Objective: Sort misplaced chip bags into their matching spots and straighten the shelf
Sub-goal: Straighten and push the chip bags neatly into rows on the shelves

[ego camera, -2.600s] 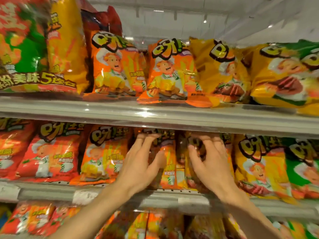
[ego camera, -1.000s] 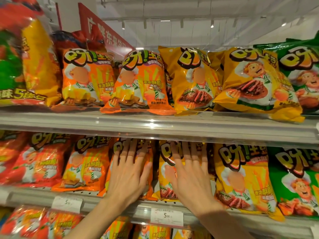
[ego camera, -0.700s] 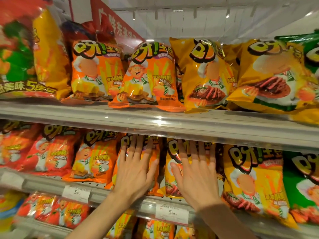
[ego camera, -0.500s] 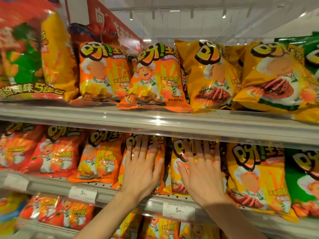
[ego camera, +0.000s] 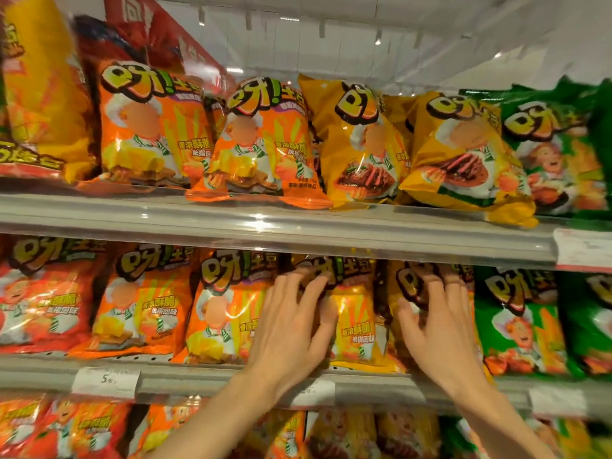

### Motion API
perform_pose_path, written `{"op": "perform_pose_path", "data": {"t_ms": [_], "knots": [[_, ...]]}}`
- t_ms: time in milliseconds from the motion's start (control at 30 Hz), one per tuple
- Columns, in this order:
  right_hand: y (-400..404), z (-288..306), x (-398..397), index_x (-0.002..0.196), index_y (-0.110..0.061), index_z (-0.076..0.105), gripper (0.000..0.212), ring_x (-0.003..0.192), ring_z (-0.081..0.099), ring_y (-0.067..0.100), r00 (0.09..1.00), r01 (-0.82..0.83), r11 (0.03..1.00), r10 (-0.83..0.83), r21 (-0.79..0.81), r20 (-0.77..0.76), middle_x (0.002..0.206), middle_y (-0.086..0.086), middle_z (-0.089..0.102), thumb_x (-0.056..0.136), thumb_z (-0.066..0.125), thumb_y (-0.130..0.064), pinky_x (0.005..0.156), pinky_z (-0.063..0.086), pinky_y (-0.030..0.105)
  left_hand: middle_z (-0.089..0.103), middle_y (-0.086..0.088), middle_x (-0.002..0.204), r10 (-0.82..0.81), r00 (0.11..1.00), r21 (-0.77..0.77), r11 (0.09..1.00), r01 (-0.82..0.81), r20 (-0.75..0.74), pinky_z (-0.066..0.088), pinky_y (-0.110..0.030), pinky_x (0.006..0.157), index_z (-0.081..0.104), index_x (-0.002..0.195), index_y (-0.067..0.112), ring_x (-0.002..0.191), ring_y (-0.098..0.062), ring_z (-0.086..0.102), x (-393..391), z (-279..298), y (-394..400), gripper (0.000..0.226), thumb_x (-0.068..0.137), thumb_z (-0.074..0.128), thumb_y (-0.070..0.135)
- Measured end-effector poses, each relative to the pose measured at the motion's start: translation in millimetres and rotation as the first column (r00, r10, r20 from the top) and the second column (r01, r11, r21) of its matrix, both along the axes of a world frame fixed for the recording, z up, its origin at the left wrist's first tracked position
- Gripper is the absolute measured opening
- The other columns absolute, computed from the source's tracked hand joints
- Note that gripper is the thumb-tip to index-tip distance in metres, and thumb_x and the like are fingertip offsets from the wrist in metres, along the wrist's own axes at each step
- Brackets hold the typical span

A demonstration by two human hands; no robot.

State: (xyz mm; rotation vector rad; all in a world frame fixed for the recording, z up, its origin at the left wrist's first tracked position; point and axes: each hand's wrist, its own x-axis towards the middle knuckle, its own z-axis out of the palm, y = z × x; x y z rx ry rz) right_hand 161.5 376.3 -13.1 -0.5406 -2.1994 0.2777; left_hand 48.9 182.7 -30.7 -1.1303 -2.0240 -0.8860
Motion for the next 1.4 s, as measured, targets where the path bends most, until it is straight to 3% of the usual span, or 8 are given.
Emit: {"op": "perform_pose_path", "data": {"t_ms": [200, 400, 633, 900, 1033, 1167, 1267, 1400], "knots": [[57, 14, 45, 0.139, -0.015, 0.038, 0.064, 0.136, 0.031, 0.029, 0.992, -0.006, 0.977, 0.032, -0.212, 0.122, 0.146, 0.007, 0.027, 0.087, 0.069, -0.033, 0.103, 0.035, 0.040, 0.034, 0.003, 0.139, -0.177, 0.964, -0.039, 0.981, 0.188, 0.201, 0.046, -0.032, 0.099, 0.031, 0.148, 0.032, 0.125, -0.016, 0.047, 47, 19, 72, 0.056, 0.097, 0.049, 0.046], [91, 24, 55, 0.155, -0.032, 0.004, 0.103, 0.148, 0.021, 0.020, 0.885, -0.148, 0.945, 0.259, -0.293, 0.387, 0.163, -0.001, 0.009, 0.081, 0.072, -0.049, 0.113, 0.029, 0.036, 0.030, -0.007, 0.149, -0.007, 0.884, -0.273, 0.950, 0.152, 0.468, 0.041, -0.031, 0.099, 0.009, 0.152, 0.040, 0.131, -0.032, 0.044, 52, 30, 112, 0.085, 0.088, 0.064, 0.054], [134, 25, 46, 0.147, -0.054, -0.013, 0.120, 0.143, 0.031, 0.012, 0.781, -0.381, 0.852, 0.504, -0.358, 0.368, 0.162, -0.011, 0.015, 0.070, 0.079, -0.055, 0.106, 0.036, 0.027, 0.057, -0.010, 0.118, 0.020, 0.785, -0.262, 0.948, 0.182, 0.619, 0.046, -0.027, 0.076, 0.017, 0.153, 0.037, 0.107, -0.025, 0.059, 46, 44, 134, 0.107, 0.070, 0.086, 0.047], [142, 23, 41, 0.145, -0.060, -0.006, 0.121, 0.134, 0.038, 0.010, 0.755, -0.432, 0.763, 0.597, -0.480, 0.271, 0.145, -0.018, 0.027, 0.065, 0.084, -0.050, 0.109, 0.041, 0.037, 0.053, 0.009, 0.106, -0.019, 0.748, -0.152, 0.975, 0.160, 0.663, 0.045, -0.016, 0.071, 0.042, 0.124, 0.032, 0.095, -0.010, 0.057, 47, 42, 141, 0.080, 0.063, 0.093, 0.036], [133, 28, 50, 0.151, -0.048, -0.002, 0.110, 0.143, 0.033, 0.016, 0.782, -0.368, 0.835, 0.516, -0.409, 0.349, 0.158, -0.009, 0.018, 0.074, 0.076, -0.054, 0.112, 0.036, 0.035, 0.052, 0.008, 0.093, 0.032, 0.805, -0.226, 0.965, 0.129, 0.592, 0.043, -0.020, 0.065, 0.043, 0.104, 0.033, 0.083, -0.008, 0.054, 52, 44, 134, 0.057, 0.070, 0.087, 0.045], [114, 35, 63, 0.152, -0.030, 0.011, 0.075, 0.140, 0.031, 0.023, 0.879, -0.235, 0.967, 0.255, -0.100, 0.404, 0.151, 0.005, 0.025, 0.093, 0.044, -0.062, 0.109, 0.033, 0.034, 0.042, 0.011, 0.128, 0.021, 0.932, -0.179, 0.983, 0.048, 0.362, 0.037, -0.009, 0.092, 0.038, 0.142, 0.033, 0.118, -0.005, 0.045, 59, 33, 109, 0.060, 0.091, 0.065, 0.048], [91, 24, 50, 0.148, -0.021, 0.028, 0.061, 0.132, 0.036, 0.030, 0.922, -0.175, 0.977, 0.120, 0.119, 0.368, 0.141, 0.014, 0.041, 0.099, 0.029, -0.059, 0.109, 0.034, 0.041, 0.054, -0.004, 0.122, 0.226, 0.971, -0.177, 0.955, -0.236, -0.075, 0.045, -0.027, 0.085, 0.052, 0.133, 0.021, 0.113, -0.022, 0.051, 50, 19, 89, 0.041, 0.096, 0.052, 0.041], [71, -3, 19, 0.144, -0.019, 0.038, 0.060, 0.128, 0.048, 0.038, 0.932, -0.171, 0.967, 0.097, 0.187, 0.349, 0.132, 0.017, 0.057, 0.101, 0.023, -0.057, 0.110, 0.023, 0.057, 0.058, -0.011, 0.131, 0.391, 0.912, -0.262, 0.874, -0.410, -0.123, 0.033, -0.045, 0.105, 0.057, 0.132, 0.020, 0.124, -0.029, 0.047, 27, 5, 78, 0.047, 0.100, 0.036, 0.047]]}}
